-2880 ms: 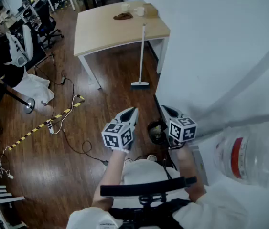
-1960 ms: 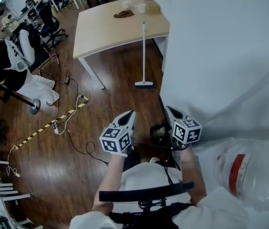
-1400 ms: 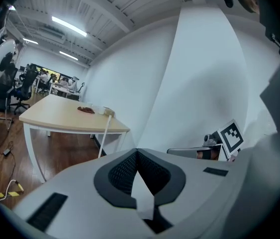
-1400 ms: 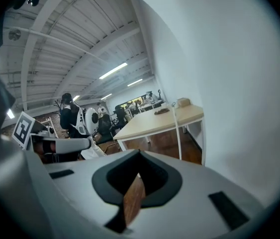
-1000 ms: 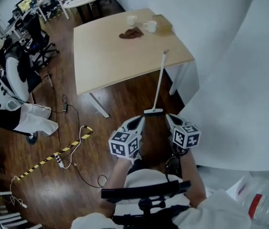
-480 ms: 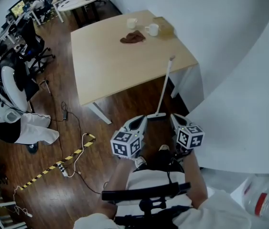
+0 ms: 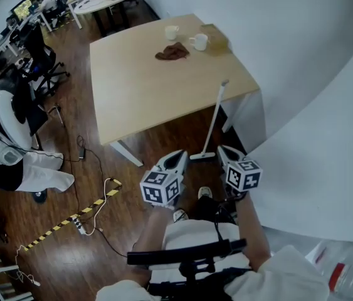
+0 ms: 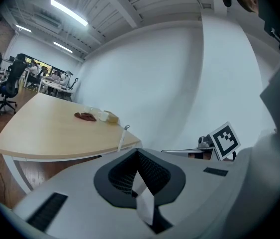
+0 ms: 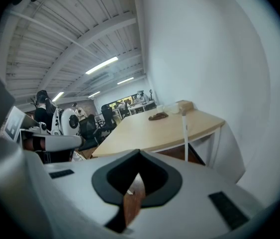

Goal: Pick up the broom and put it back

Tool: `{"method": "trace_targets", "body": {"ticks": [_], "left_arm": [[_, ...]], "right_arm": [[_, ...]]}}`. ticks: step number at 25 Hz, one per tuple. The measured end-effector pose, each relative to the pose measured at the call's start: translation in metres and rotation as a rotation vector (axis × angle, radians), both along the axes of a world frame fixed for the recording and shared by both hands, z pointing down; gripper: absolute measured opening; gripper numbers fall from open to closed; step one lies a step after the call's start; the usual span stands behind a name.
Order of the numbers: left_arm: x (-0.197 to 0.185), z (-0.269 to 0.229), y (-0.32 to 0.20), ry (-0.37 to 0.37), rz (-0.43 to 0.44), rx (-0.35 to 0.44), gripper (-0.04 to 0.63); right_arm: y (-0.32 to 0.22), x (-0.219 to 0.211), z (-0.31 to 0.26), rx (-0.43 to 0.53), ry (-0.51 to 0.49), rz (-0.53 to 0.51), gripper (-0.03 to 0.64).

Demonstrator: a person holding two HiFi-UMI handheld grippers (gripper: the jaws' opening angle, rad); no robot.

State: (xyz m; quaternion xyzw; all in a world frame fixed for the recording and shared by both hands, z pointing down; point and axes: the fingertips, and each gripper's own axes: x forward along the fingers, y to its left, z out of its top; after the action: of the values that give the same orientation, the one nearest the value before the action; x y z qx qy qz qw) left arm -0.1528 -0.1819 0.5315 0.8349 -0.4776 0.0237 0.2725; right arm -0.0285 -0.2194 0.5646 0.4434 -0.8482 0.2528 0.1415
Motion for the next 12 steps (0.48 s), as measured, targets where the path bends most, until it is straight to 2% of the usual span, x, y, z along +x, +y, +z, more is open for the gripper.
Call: {"method": "trace_targets", "body": {"ticks": [5,8,10,12], "left_arm": [[0.009,-0.002,-0.029,-0.006,-0.001,0.005,-0.011],[0.012,-0.006,-0.045,-0.009,-0.006,0.011,-0.011],[0.014,-0.009,-0.055,-0.016,-0.008,0.014,-0.011],[0.016,-0.011,-0.066,-0.021,-0.011,0.018,-0.011]], "right_arm": [[-0.029,0.009,0.004,-0.005,0.009,-0.002,0.011],[-0.052,0.015,-0.001,0.037,0.02,0.015,0.031],[-0.07,0.019,-0.003,0.055,0.026,0.032,0.117],[-0.091,0.024,-0.004,0.062,0.033,0.05,0.173]]}}
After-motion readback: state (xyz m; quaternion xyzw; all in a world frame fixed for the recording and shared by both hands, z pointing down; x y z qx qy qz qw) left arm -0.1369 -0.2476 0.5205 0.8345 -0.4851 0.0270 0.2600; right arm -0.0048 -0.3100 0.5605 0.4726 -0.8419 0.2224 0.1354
